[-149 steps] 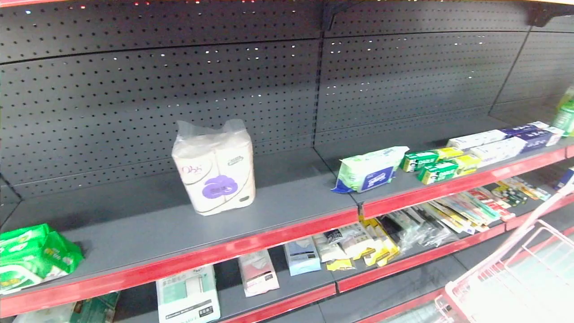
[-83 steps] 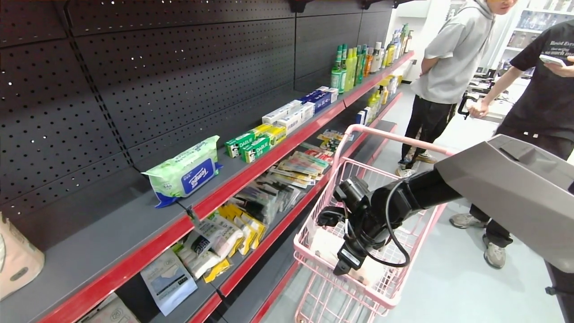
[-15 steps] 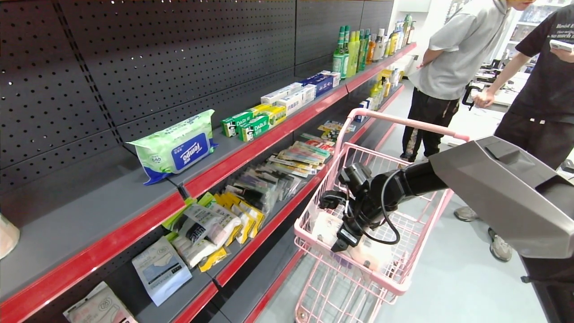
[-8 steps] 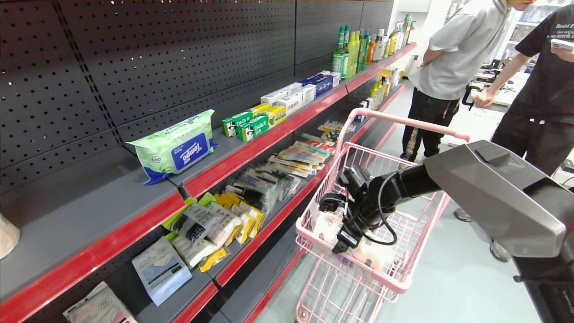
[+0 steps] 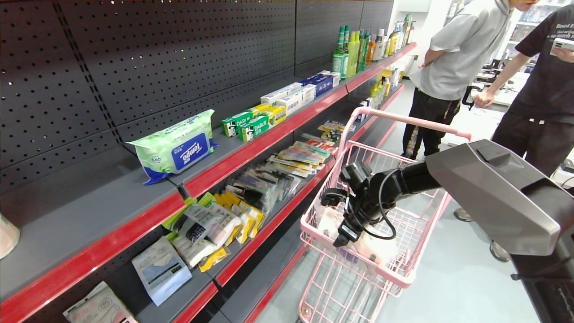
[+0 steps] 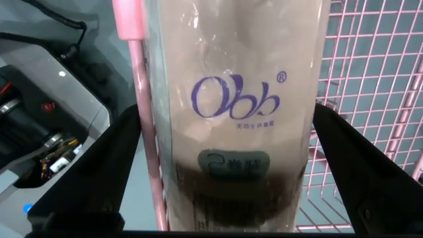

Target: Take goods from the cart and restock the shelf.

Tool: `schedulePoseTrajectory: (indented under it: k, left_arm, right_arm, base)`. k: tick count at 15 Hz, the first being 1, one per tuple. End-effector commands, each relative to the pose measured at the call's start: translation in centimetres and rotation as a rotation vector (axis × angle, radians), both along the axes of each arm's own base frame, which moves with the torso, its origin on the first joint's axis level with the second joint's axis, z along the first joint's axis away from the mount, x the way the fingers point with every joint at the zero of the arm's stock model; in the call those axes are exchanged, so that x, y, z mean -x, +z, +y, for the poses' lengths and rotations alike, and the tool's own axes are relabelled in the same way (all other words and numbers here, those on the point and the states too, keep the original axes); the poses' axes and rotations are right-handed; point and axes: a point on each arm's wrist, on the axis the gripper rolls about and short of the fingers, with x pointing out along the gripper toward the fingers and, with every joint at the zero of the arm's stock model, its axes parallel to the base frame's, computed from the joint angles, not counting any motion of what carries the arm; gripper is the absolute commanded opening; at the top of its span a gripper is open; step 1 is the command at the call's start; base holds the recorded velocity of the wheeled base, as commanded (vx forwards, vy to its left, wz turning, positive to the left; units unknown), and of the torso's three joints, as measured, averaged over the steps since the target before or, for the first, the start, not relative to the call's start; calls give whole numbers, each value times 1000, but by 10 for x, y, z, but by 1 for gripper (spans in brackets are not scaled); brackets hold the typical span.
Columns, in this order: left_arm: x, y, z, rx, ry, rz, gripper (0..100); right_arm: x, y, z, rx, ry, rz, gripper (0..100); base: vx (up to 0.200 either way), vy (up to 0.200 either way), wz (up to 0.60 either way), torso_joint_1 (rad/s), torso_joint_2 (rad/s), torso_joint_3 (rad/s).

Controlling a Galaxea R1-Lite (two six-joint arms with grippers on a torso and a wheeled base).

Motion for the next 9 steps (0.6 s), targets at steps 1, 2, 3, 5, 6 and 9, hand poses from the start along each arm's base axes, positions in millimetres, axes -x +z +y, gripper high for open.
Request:
schedulePoseTrajectory:
  k: [1,2,3,5,6,9]
  left_arm:
    - [0,0,0,0,0,0,100]
    - [0,0,0,0,0,2,100]
    - [0,0,0,0,0,2,100]
    - [0,0,0,0,0,2,100]
    - [0,0,0,0,0,0,100]
    - [0,0,0,0,0,2,100]
  right_arm:
    - [1,10,-6,-10,-12,-13,100]
    - [3,13,-7,-13,-14,-12,100]
    - [5,17,-8,-14,-14,-15,100]
    - [7,16,-10,-10,-17,-6,100]
    - [6,16,-12,-10,-22,-5,100]
    - [2,15,-25,0,-53,-5,100]
  base:
    - [0,0,0,0,0,0]
    - [0,0,0,0,0,0]
    - [0,0,0,0,0,0]
    - [0,0,0,0,0,0]
    - [0,0,0,0,0,0]
    - [0,0,0,0,0,0]
